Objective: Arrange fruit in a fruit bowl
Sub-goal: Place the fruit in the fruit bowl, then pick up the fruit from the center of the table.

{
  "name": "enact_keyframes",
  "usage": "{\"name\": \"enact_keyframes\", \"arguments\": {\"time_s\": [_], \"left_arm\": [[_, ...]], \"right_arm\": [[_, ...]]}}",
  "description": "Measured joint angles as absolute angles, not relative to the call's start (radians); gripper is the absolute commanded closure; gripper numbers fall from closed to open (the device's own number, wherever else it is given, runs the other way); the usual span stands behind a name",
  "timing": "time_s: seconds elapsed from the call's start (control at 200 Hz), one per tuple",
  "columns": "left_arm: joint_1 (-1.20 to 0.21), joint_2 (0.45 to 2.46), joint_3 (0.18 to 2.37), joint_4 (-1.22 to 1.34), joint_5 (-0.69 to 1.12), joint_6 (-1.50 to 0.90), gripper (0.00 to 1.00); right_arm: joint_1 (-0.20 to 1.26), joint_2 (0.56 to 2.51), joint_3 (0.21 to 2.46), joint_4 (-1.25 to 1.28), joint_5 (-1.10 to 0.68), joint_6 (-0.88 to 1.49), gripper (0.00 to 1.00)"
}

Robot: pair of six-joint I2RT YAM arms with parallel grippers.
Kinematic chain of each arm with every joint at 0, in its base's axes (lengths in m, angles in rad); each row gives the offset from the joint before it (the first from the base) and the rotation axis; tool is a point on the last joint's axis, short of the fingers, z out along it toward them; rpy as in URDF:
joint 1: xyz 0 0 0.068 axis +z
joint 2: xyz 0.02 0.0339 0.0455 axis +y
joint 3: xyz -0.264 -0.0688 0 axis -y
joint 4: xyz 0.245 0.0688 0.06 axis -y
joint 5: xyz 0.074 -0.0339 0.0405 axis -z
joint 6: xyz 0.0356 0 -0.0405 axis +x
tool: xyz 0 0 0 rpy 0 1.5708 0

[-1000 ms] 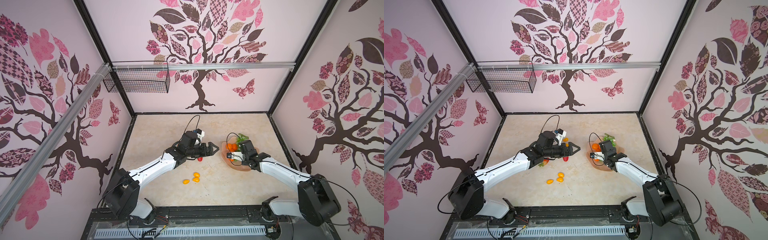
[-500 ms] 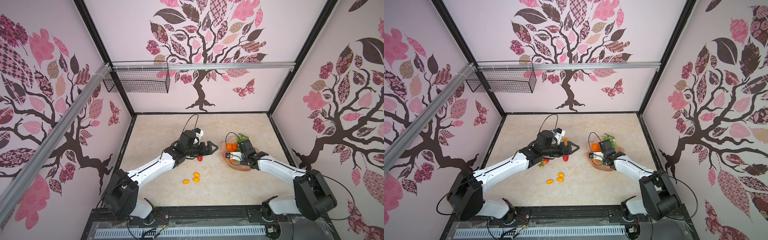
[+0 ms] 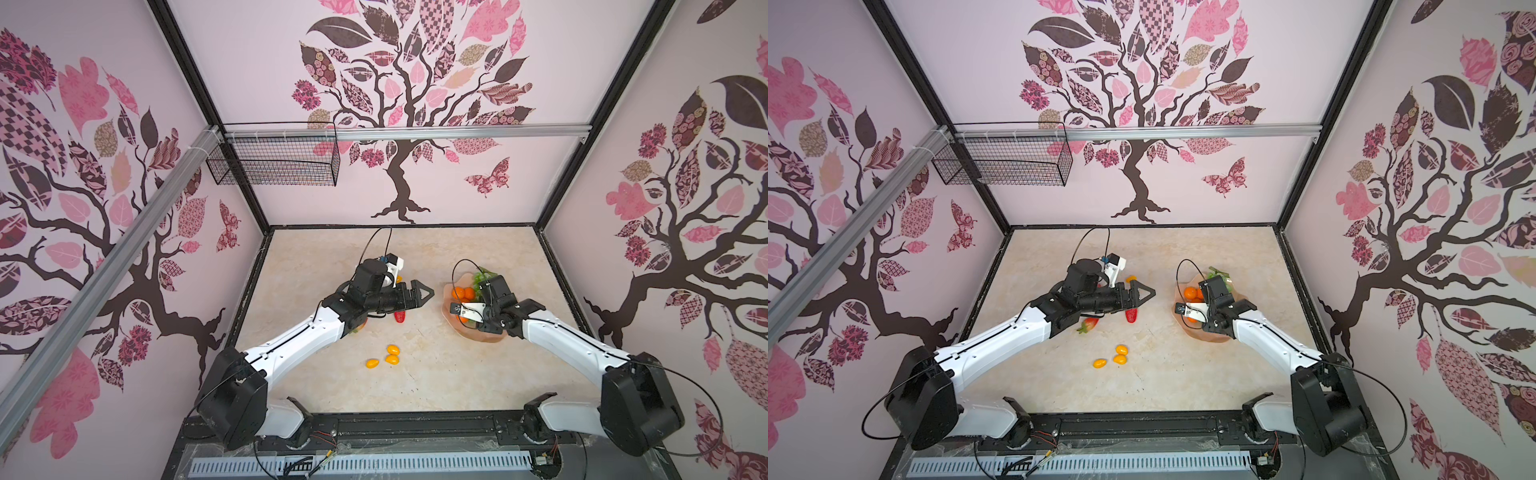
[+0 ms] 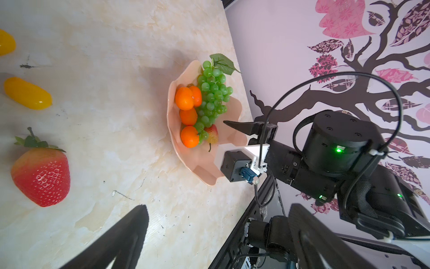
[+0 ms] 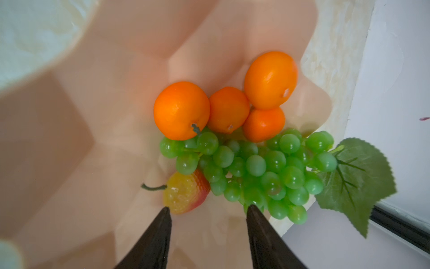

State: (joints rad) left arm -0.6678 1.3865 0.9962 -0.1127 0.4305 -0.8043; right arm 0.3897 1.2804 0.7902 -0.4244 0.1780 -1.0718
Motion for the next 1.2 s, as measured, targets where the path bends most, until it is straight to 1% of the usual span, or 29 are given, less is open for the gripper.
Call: {"name": "enact_keyframes", "arguments": {"time_s": [0.065, 0.115, 0.255, 0.34, 0.39, 0.5, 0.555, 0.62, 0.775, 0.955, 1.075, 1.2], "left_arm": [[-0.661, 1.370, 0.995, -0.121, 0.430, -0.804, 0.02], [-0.656, 1.359, 0.995, -0.129, 0.429, -0.804, 0.02], [-0.620, 1.311, 0.992, -0.177, 0.423, -0.794, 0.02], [-0.581, 1.265, 0.984, -0.214, 0.414, -0.785, 0.02], [-0.554, 1.234, 0.974, -0.237, 0.410, -0.780, 0.02], [-0.487, 1.179, 0.952, -0.295, 0.405, -0.769, 0.02], [-0.454, 1.157, 0.938, -0.326, 0.404, -0.760, 0.02], [-0.421, 1.136, 0.920, -0.357, 0.405, -0.754, 0.02], [-0.336, 1.086, 0.867, -0.416, 0.419, -0.741, 0.02], [-0.200, 1.025, 0.798, -0.445, 0.477, -0.736, 0.02], [-0.094, 1.009, 0.754, -0.443, 0.538, -0.737, 0.02], [0.011, 1.008, 0.716, -0.445, 0.599, -0.737, 0.02]], "right_arm": [[0.390, 1.257, 0.820, -0.432, 0.139, -1.006, 0.40], [0.390, 1.241, 0.844, -0.430, 0.111, -0.950, 0.32], [0.391, 1.222, 0.907, -0.369, 0.067, -0.673, 0.18], [0.393, 1.222, 0.936, -0.329, 0.044, -0.501, 0.15], [0.403, 1.222, 0.948, -0.307, 0.037, -0.397, 0.16], [0.464, 1.226, 0.963, -0.282, 0.075, -0.195, 0.27], [0.503, 1.239, 0.984, -0.288, 0.094, -0.088, 0.28], [0.535, 1.271, 1.028, -0.302, 0.099, 0.036, 0.32], [0.551, 1.333, 1.070, -0.303, 0.078, 0.301, 0.43], [0.582, 1.435, 1.080, -0.311, 0.062, 0.521, 0.45], [0.617, 1.525, 1.119, -0.326, 0.050, 0.598, 0.45], [0.662, 1.632, 1.208, -0.344, 0.041, 0.642, 0.45]]}}
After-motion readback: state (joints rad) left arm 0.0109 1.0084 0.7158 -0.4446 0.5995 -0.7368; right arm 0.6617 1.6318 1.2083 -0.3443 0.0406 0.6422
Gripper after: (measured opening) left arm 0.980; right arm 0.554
